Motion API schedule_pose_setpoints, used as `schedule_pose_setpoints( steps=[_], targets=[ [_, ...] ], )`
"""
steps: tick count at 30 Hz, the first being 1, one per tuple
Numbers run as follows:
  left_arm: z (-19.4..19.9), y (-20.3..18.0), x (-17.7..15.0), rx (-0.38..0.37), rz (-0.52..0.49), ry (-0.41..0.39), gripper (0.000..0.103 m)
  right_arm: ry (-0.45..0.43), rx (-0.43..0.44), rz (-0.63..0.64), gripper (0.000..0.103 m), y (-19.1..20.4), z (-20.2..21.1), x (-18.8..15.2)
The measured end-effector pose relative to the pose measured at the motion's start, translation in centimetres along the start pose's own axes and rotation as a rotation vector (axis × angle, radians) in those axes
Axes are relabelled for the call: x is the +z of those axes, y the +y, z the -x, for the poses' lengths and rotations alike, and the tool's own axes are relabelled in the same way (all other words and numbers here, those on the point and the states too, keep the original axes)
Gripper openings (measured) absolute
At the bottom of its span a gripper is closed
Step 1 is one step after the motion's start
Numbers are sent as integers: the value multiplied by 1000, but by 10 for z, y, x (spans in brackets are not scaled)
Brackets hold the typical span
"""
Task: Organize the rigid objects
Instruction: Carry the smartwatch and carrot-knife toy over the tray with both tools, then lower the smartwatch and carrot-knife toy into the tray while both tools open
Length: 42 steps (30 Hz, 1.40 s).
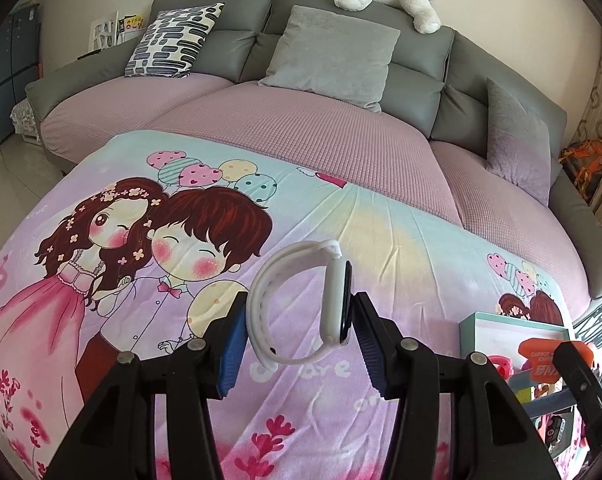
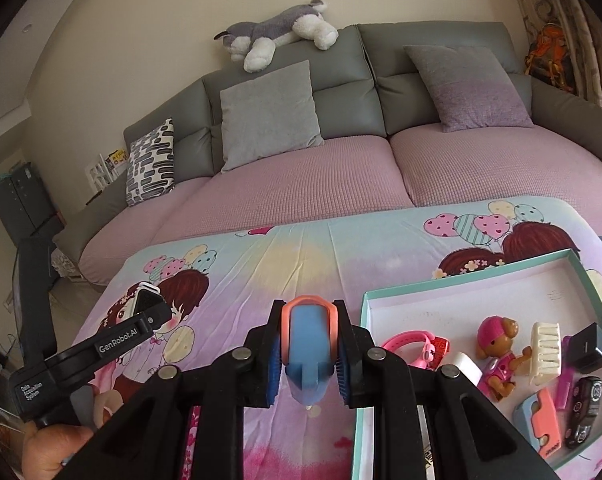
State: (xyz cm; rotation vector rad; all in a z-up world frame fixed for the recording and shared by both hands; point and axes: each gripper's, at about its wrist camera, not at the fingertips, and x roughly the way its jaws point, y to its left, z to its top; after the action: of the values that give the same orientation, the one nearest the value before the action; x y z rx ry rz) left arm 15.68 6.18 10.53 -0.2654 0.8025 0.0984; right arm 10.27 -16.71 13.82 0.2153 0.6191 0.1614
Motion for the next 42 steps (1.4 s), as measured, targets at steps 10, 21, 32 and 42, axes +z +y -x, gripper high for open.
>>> schedule_pose_setpoints(
  steps=[10, 21, 32, 42],
  targets=[
    [13, -55, -4, -87, -123, -11, 53, -73, -146, -86, 23, -58, 41, 13],
    [12, -146, -37, -230, -343, 61, 53, -103, -308, -205, 24, -123, 70, 13],
    [6, -199, -73, -259, -506, 126, 53, -59, -313, -264, 24, -152, 66, 5],
    [-13, -209, -91, -215, -545, 196, 53, 39, -251, -227, 24, -147, 33, -6]
  ],
)
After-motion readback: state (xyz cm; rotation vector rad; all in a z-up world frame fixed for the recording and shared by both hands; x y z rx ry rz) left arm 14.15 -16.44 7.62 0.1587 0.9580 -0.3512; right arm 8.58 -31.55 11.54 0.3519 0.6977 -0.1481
